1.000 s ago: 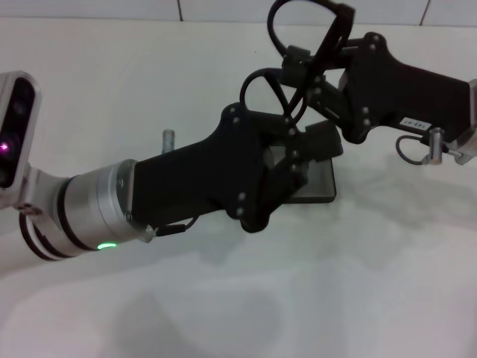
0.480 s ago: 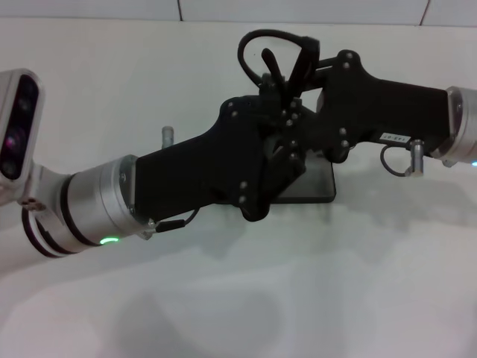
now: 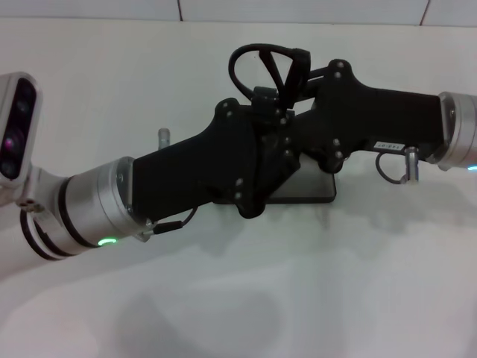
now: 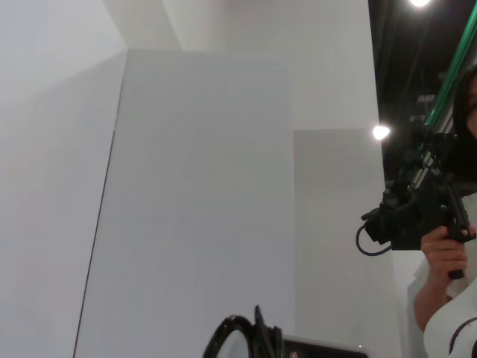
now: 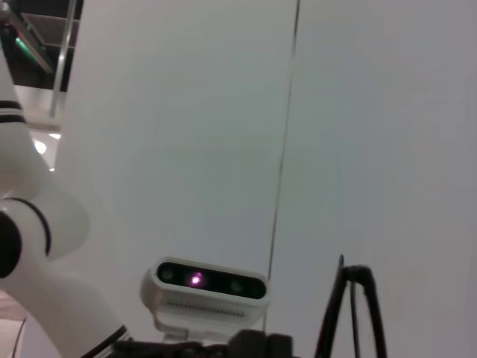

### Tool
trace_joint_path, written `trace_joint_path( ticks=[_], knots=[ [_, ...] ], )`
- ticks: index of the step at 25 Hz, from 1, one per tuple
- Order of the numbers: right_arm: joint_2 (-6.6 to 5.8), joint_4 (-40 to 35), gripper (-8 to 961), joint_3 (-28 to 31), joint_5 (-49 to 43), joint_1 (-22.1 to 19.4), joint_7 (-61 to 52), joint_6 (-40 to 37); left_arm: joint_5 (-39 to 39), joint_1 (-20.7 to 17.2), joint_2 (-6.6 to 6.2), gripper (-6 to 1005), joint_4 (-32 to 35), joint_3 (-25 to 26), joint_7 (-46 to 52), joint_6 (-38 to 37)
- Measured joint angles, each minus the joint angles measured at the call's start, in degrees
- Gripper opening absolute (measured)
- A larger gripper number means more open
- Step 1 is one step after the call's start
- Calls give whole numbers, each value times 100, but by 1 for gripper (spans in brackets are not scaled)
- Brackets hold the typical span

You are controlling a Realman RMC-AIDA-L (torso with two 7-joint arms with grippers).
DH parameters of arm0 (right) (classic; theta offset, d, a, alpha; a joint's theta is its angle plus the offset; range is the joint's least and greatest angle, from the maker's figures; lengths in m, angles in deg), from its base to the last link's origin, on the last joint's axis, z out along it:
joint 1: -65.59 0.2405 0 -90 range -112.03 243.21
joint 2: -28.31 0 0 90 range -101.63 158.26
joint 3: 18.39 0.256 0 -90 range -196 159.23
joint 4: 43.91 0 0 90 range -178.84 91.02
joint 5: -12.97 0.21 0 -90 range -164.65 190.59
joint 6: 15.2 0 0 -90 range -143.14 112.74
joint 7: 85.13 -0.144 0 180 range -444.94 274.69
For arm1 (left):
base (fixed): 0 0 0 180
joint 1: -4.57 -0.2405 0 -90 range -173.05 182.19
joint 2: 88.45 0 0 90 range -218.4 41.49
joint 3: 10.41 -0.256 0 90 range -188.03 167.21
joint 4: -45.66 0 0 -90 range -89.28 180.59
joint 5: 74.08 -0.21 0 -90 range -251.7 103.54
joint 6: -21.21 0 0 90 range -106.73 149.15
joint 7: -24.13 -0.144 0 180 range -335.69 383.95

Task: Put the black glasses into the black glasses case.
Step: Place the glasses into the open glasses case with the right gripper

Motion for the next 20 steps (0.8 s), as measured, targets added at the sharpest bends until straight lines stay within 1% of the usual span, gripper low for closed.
trace_joint_path(
  ticks=[5,10,12,14,15,17,18,19,20],
  knots=[
    [1,-55,103,-77,21,-62,-19,92,-17,-5,-9,47,-41,0,4,10],
    [-19,-76,103,-35,39,-158,-49,302,-70,-100,-40,47,-45,1,27,-112],
    [-34,-161,103,-35,36,-217,-110,403,-82,-183,-74,47,-45,11,39,-215],
    [-61,-402,103,-49,-20,-329,-297,552,-84,-298,-150,47,-34,34,44,-343],
    [-74,-556,102,-52,-95,-391,-450,623,-76,-363,-201,47,-24,46,45,-401],
    [-109,-1309,102,-53,-586,-630,-1143,861,-39,-513,-331,47,8,86,51,-532],
    [-122,-1879,102,-45,-998,-763,-1712,1009,-20,-604,-409,47,13,138,72,-600],
    [-129,-2247,101,-45,-1269,-836,-2044,1088,-13,-690,-491,47,17,221,123,-673],
    [-131,-2887,101,-42,-1828,-948,-2737,1197,-14,-736,-534,47,16,269,158,-709]
  ],
)
